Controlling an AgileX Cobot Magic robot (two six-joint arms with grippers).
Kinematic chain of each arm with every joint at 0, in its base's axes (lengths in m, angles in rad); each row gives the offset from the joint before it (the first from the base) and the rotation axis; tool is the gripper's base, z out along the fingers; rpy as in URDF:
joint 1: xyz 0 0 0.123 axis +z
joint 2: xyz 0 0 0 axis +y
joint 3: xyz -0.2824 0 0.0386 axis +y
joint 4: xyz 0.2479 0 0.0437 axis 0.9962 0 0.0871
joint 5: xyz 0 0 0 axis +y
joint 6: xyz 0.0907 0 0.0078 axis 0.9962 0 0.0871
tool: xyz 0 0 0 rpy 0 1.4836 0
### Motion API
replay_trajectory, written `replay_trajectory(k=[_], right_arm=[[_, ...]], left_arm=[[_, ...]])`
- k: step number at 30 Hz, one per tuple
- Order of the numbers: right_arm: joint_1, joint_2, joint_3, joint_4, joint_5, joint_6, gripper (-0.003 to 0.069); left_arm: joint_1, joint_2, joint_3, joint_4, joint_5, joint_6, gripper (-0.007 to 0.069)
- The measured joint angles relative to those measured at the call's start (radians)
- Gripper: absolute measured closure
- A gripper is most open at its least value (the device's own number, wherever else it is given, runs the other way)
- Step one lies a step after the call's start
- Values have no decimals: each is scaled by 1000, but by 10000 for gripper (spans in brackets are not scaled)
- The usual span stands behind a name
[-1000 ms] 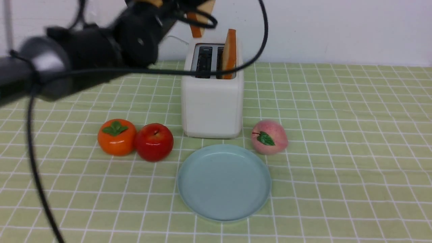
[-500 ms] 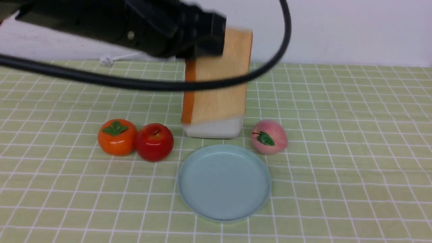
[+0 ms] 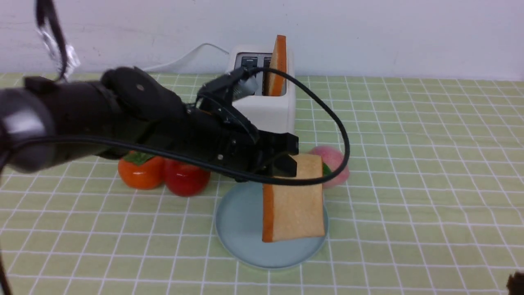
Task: Take toasted bread from bread machine on green coffee tablecloth place on plate.
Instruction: 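Place the slice of bread on the plate with the left gripper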
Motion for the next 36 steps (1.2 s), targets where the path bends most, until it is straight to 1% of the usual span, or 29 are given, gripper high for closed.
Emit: replay_trajectory(k=[2,5,12,14,16,17,19,20,21,22,23,25,26,28,29,31,33,34,36], right_arm=[[0,0,0,-52,42,51,666],[0,0,0,-98,84,85,666],[0,0,0,-94,92,95,664],[0,0,0,-92,92,95,662],[0,0,0,-80,92,81,661],[0,0,0,-78,92,77,661],[0,0,0,-51,90,43,661],[0,0,0,-46,90,41,661],[0,0,0,-24,84,17,661],[0,0,0,-9,83,6,661],[0,0,0,-7,83,3,661],[0,0,0,28,83,-35,661],[0,0,0,43,81,-55,661],[0,0,0,56,80,-74,661],[0,0,0,74,80,-94,661],[0,0,0,84,79,-101,661],[0,0,0,92,77,-108,661],[0,0,0,92,77,-108,661],[0,0,0,92,67,-108,661]], left_arm=[[0,36,0,-30,-30,20,519],[0,74,0,-48,-64,32,519],[0,110,1,-47,-83,35,519],[0,114,1,-39,-87,36,508],[0,116,1,-14,-92,36,435],[0,116,1,-12,-93,36,428],[0,116,1,8,-108,36,307],[0,116,1,9,-109,36,298],[0,115,1,26,-120,36,218],[0,114,1,38,-123,36,177],[0,113,1,38,-125,36,177],[0,102,1,71,-140,36,94],[0,94,1,88,-149,36,72],[0,81,1,109,-155,36,54],[0,59,1,140,-163,33,41],[0,41,1,168,-164,25,40],[0,-2,1,230,-164,-8,43],[0,-7,1,236,-164,-11,45],[0,-71,1,318,-145,-66,74]])
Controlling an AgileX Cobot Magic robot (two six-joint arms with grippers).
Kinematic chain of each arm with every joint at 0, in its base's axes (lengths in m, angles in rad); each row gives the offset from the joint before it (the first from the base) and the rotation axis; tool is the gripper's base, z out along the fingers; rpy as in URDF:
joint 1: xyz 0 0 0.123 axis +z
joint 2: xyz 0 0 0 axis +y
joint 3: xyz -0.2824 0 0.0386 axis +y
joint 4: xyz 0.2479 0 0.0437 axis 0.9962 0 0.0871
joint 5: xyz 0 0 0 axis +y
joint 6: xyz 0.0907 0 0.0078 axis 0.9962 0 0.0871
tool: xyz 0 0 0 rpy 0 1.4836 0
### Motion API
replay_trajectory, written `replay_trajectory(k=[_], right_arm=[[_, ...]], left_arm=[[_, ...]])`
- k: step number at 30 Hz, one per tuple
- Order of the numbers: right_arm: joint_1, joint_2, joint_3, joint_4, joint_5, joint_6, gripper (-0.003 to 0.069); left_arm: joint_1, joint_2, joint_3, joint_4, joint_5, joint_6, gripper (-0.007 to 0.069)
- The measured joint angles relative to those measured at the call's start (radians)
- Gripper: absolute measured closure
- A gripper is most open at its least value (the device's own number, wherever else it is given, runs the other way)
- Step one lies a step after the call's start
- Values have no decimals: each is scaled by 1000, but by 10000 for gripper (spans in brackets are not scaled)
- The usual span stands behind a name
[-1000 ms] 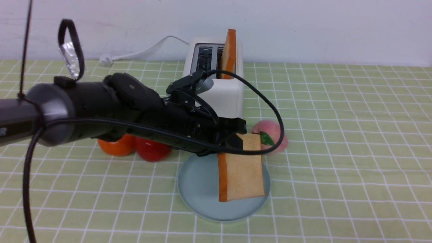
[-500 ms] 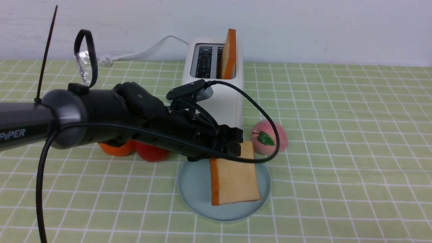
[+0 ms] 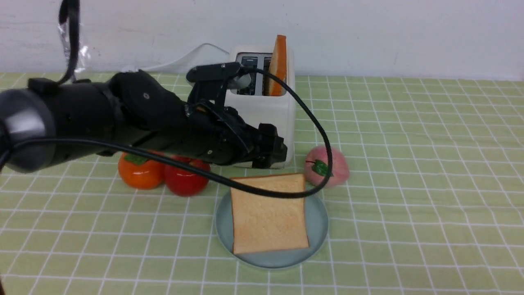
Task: Take toasted bread from bread machine on green coffee tablecloth place on plate.
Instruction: 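Place the slice of bread on the plate with the left gripper, then grasp the toast slice in the toaster and pull it up out of the slot with the right gripper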
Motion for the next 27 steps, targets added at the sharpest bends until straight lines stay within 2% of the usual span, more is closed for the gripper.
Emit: replay_trajectory(k=[2,4,5,8,11,16,24,27], right_arm=[[0,2,0,0,-10,0,661],[0,15,0,0,-18,0,661],[0,17,0,0,-20,0,661],[0,83,-6,1,-40,0,661],[0,164,-43,2,-42,6,661],[0,324,-151,2,-46,27,661],[7,701,-400,30,-69,29,661],[76,865,-527,21,-119,35,661]], left_arm=[[0,-66,0,64,32,-57,132],[0,-144,0,122,78,-113,232],[0,-144,0,128,84,-119,232],[0,-292,0,253,207,-206,518],[0,-396,34,299,264,-230,637],[0,-576,175,317,239,-234,638],[0,-1001,563,306,38,-234,638],[0,-1152,687,305,-25,-234,638]])
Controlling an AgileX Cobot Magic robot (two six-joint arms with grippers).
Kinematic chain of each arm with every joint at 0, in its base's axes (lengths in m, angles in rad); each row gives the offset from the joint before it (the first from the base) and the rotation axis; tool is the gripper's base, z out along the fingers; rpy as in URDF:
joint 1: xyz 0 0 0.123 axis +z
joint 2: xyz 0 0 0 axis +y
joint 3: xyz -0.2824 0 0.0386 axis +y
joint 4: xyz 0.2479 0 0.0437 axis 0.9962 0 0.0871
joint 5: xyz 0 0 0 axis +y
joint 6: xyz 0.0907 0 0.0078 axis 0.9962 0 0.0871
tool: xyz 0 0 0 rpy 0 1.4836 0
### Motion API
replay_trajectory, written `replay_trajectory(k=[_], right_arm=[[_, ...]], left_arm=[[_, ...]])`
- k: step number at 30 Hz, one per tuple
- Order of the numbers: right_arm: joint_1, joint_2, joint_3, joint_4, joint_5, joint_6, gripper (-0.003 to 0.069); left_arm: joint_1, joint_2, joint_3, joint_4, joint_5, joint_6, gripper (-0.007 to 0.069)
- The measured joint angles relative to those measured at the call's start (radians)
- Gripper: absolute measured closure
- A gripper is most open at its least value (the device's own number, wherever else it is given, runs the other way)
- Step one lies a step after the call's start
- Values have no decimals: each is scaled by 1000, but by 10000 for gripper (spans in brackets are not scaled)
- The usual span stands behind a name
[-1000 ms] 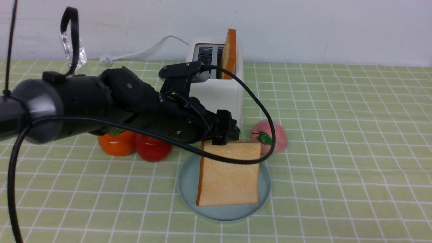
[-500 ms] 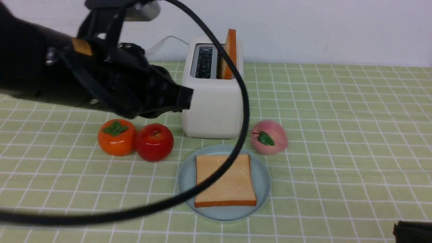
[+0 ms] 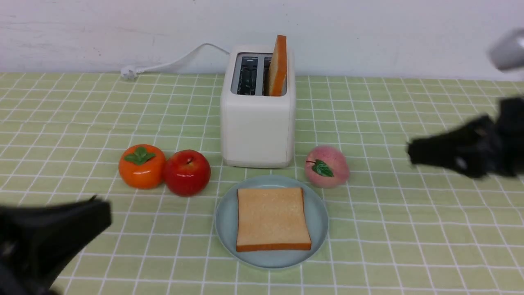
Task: Take toasted bread from bread machine on green coffee tablecloth place on plate.
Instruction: 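Grasp the toast slice in the toaster and pull it up out of the slot with the right gripper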
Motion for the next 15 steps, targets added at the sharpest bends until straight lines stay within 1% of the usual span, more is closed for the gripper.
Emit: replay_trajectory(k=[1,5,6,7,8,9,10,11,13,14,15], right_arm=[[48,54,-50,-14,-29,8,661],[159,216,-206,-65,-141,44,650],[178,270,-259,-76,-177,59,637],[182,270,-259,-78,-183,59,637],[203,358,-347,-87,-220,91,599],[204,358,-347,-88,-223,91,599],[209,425,-416,-94,-237,113,549],[210,458,-449,-94,-242,124,517],[210,540,-534,-98,-255,155,410],[210,547,-541,-98,-257,161,399],[210,606,-597,-98,-278,181,300]], left_arm=[[0,-46,41,-1,-17,0,638],[0,-142,110,-1,-55,0,638],[0,-159,127,-1,-70,0,638],[0,-161,132,0,-73,0,638],[0,-172,143,0,-97,0,638],[0,-172,144,0,-100,0,638],[0,-174,147,0,-134,0,638],[0,-175,147,0,-151,0,638],[0,-177,147,-1,-200,0,638],[0,-177,147,-1,-203,0,638],[0,-178,147,-2,-224,0,638]])
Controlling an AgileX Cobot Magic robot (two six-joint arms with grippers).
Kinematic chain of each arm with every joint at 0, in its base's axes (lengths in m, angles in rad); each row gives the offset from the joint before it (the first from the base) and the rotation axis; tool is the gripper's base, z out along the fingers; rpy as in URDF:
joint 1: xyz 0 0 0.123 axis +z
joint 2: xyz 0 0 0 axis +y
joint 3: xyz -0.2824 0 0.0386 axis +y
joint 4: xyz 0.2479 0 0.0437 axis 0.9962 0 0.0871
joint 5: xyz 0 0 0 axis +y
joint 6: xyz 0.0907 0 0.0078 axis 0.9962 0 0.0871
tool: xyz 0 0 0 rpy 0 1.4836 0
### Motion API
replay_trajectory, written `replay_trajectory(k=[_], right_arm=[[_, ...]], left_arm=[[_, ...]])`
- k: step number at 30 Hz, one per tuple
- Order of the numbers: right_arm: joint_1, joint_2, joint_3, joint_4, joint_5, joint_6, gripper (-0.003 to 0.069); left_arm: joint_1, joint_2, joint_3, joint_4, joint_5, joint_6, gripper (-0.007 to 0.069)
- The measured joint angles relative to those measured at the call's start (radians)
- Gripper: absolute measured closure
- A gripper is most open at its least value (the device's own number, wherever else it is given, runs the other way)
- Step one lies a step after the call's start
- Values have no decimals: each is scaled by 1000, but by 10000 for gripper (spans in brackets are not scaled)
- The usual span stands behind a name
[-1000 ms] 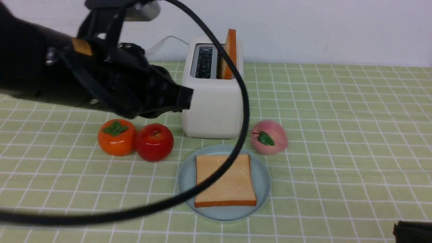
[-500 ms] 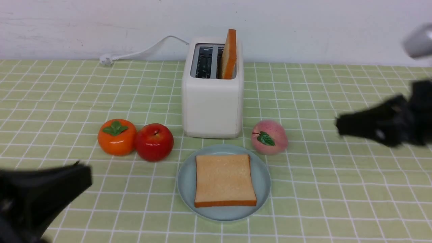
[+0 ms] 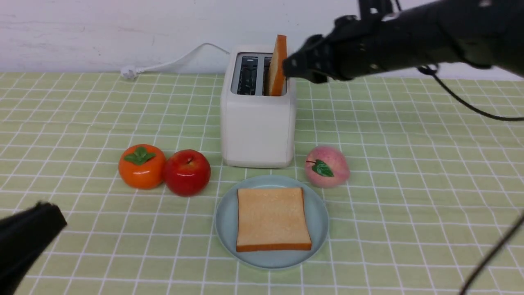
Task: Take toasted bread from bread machine on green coffee tablecloth place on plate.
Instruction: 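Grasp the toast slice in the toaster and pull it up out of the slot with the right gripper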
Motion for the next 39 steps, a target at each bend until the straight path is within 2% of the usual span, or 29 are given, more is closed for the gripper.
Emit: replay_trajectory(k=[1,2,4,7,10,14,16,17,19,25,27,33,39], right_arm=[[0,29,-26,0,-18,6,247],[0,35,-31,0,-22,8,237],[1,101,-78,1,-100,16,134],[1,159,-102,1,-195,17,89],[1,203,-118,3,-250,17,95],[1,255,-142,4,-265,17,167],[1,274,-145,15,-265,17,239],[2,275,-146,17,-265,17,252],[3,276,-150,30,-262,17,341],[3,276,-151,46,-263,18,514],[3,276,-151,46,-268,19,535],[3,243,-150,39,-272,19,535],[3,33,-151,31,-214,-55,535]], left_arm=[[0,0,0,-1,-7,0,638],[0,0,0,-1,-6,0,638],[0,0,0,-1,-6,0,638],[0,0,0,-1,-6,0,638],[0,0,0,-1,-6,0,638],[0,0,0,-1,-5,0,638],[0,0,0,-1,-5,0,638],[0,0,0,-1,-5,0,638],[0,0,0,-1,-5,0,638],[0,0,0,-1,-5,0,638],[0,0,0,-1,-5,0,638],[0,0,0,-1,-1,0,638],[0,0,0,-1,0,0,638]])
